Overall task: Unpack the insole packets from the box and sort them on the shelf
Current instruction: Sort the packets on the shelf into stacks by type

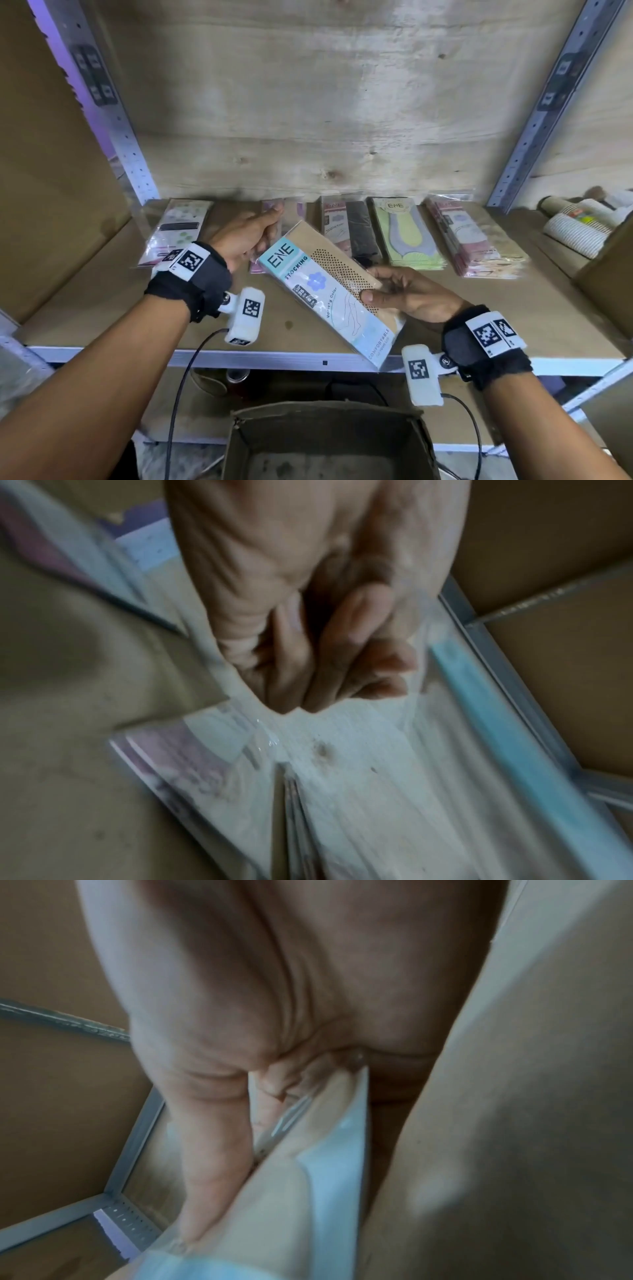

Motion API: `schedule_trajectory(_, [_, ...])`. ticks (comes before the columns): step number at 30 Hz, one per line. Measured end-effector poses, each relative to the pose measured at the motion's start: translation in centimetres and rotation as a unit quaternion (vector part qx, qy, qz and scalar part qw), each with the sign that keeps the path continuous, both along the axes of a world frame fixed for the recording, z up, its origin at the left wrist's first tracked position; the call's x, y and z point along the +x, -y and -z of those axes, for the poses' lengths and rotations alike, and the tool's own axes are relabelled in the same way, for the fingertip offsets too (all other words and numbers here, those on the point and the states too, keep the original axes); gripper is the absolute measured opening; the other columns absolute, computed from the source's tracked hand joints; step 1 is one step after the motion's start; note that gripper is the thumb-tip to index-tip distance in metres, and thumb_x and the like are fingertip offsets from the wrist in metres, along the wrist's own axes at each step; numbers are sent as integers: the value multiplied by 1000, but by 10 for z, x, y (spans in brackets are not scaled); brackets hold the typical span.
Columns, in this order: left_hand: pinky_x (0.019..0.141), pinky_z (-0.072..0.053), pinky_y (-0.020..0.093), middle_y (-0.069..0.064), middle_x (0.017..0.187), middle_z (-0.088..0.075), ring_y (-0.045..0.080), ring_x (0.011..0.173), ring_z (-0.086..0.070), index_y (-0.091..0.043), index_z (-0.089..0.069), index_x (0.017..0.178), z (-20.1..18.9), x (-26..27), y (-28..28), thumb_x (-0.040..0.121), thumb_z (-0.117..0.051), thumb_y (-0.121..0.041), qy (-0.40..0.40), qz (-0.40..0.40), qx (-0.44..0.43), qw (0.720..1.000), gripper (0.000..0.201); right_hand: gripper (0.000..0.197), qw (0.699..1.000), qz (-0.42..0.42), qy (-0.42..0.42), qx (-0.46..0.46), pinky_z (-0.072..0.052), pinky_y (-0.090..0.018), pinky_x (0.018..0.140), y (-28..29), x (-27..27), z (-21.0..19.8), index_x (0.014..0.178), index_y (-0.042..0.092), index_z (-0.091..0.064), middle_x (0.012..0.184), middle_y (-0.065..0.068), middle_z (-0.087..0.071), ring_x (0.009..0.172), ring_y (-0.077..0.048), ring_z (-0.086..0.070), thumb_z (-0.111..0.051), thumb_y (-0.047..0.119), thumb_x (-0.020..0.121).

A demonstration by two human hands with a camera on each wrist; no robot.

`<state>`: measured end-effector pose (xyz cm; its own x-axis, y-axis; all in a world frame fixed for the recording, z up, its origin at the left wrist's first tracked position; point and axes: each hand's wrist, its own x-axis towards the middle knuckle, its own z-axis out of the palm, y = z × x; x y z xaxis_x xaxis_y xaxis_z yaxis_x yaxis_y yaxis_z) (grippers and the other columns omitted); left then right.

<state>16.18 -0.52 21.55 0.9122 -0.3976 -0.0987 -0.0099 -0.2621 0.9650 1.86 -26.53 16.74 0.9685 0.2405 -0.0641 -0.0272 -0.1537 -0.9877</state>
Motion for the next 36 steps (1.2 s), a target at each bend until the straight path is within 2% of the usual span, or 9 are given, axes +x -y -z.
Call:
schedule_trajectory(2, [44,-25,24,-3,47,-50,12,42,-41,-19,-59,59,0,3,-4,90,-46,-67,24,-18,-7,1000,58,42,1000,10,-8,5,-46,-46,95,4,-1,1,122,-2,-60,125,-36,-58,107,-33,-58,-69,15,84])
schedule_trajectory(8, [46,-44,20,9,81,-73,15,53,-59,-9,-71,97,-3,-1,-10,83,-41,-79,-120,-15,-122,985,78,26,986,129,-1,109,-50,-21,92,3,-2,-11,112,19,-72,114,-7,-72,104,-17,-66,-60,8,92])
schedule_trajectory(12, [65,-60,26,11,105,-75,24,84,-74,-9,-67,113,4,-30,7,74,-63,-72,-149,88,-55,983,75,40,960,226,10,167,-37,-26,87,-5,3,-15,134,-6,-49,114,-17,-57,100,-33,-45,-52,-4,94])
schedule_trajectory(15, [74,-60,28,10,105,-75,28,93,-74,-12,-65,117,10,-50,20,67,-81,-56,-141,159,-45,976,68,47,942,257,-4,216,-39,-41,112,-15,5,-18,139,-5,-42,133,-26,-57,123,-38,-56,-54,-6,94])
schedule_trajectory(21, [71,-60,23,8,104,-76,25,84,-75,-8,-70,115,21,-63,29,78,-82,-21,-85,186,-32,978,41,34,952,242,-12,186,-46,-56,99,-30,-2,-18,122,-12,-51,122,-34,-62,102,-39,-63,-62,-1,91])
schedule_trajectory(23, [70,-60,22,10,103,-76,27,84,-75,-4,-71,112,20,-60,25,79,-81,-20,-84,191,-25,978,38,41,957,235,-29,169,-44,-52,92,-27,-4,-17,123,-14,-50,117,-42,-55,101,-39,-55,-66,1,89])
schedule_trajectory(25, [68,-60,20,10,100,-76,29,87,-75,-5,-72,109,17,-57,19,81,-78,-23,-93,205,-23,974,34,43,963,226,-46,139,-43,-46,87,-24,-7,-20,123,-12,-51,110,-36,-54,102,-35,-54,-68,4,87])
schedule_trajectory(31, [59,-57,17,13,83,-75,28,82,-76,-3,-74,103,16,-56,13,75,-80,-30,-93,199,-7,976,39,45,972,194,-77,111,-38,-49,101,-12,-10,-21,131,-9,-53,135,-30,-53,112,-32,-54,-65,0,89])
schedule_trajectory(36, [54,-56,16,11,77,-76,25,73,-76,-4,-75,95,19,-50,12,77,-80,-21,-81,148,0,986,26,42,974,203,-73,66,-50,-41,83,-16,-7,-25,123,-14,-56,117,-29,-65,96,-33,-57,-69,-1,85])
